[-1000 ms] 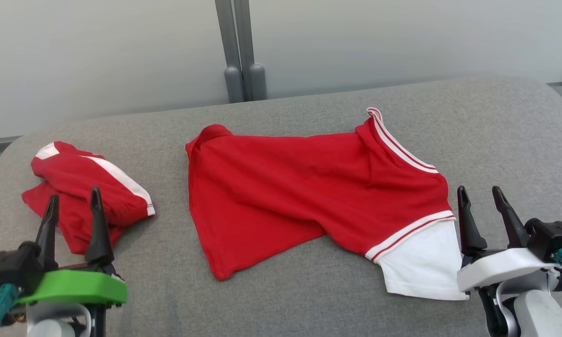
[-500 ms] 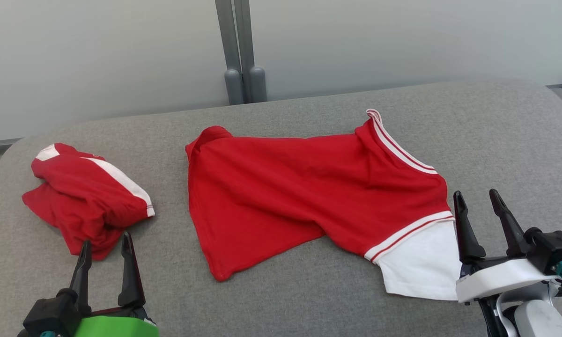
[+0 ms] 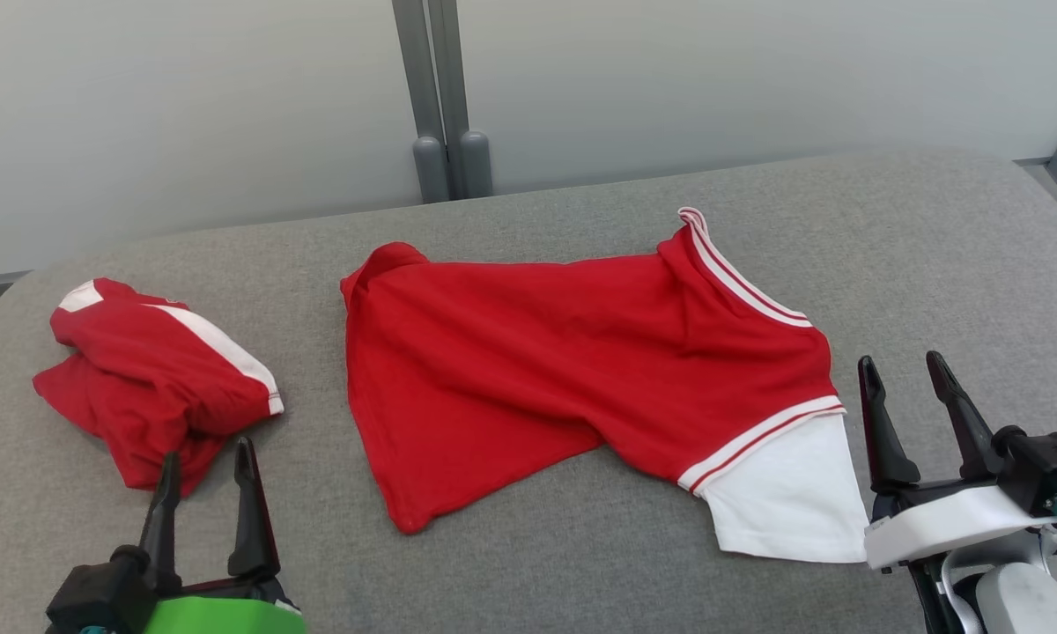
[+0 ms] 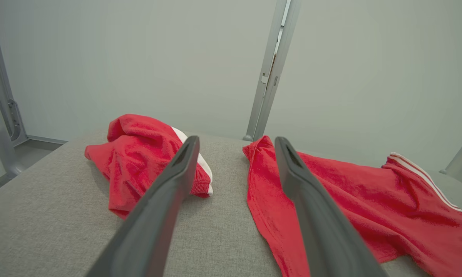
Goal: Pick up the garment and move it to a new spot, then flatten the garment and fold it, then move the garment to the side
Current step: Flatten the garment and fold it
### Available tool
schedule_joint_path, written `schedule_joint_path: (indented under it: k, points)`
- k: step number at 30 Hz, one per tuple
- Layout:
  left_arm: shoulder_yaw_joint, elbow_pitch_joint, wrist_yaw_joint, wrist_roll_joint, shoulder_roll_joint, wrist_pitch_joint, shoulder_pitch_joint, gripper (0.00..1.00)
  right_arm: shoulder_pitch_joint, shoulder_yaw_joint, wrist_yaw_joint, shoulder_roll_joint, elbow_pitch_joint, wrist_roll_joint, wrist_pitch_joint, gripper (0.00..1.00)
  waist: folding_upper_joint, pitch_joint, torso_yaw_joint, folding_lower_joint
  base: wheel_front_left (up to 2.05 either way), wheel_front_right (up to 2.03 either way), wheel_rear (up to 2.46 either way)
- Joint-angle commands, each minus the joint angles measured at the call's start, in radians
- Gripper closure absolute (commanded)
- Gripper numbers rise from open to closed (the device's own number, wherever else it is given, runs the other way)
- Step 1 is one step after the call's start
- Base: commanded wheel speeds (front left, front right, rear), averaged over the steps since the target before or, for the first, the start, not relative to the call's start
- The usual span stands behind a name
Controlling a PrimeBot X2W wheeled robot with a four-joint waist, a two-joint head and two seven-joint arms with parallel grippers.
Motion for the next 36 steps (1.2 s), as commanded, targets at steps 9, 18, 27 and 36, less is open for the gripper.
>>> schedule_joint_path:
  k: [9,18,27,36]
  points:
    - [-0.075,0.059,-0.047,-0.073,-0.003,0.208,-0.009,0.00,-0.021,-0.020,0.000,-0.096,0.081,0.033,0.117,0.00,0.0000,0.019,-0.020,0.0000,0.00,0.00,0.00]
    - [-0.133,0.096,-0.059,-0.107,-0.013,0.362,-0.067,0.00,-0.015,0.027,0.000,-0.102,0.202,0.161,0.406,0.00,0.0000,0.079,-0.030,0.0000,0.00,0.00,0.00]
    - [-0.171,0.215,-0.091,-0.114,-0.033,0.390,-0.145,0.00,-0.044,0.060,0.000,-0.072,0.270,0.254,0.482,0.00,0.0000,0.119,-0.035,0.0000,0.00,0.00,0.00]
    - [-0.193,0.342,-0.110,-0.125,-0.050,0.398,-0.222,0.00,-0.067,0.134,0.001,-0.053,0.305,0.322,0.482,0.00,0.0000,0.139,-0.032,0.0000,0.00,0.00,0.00]
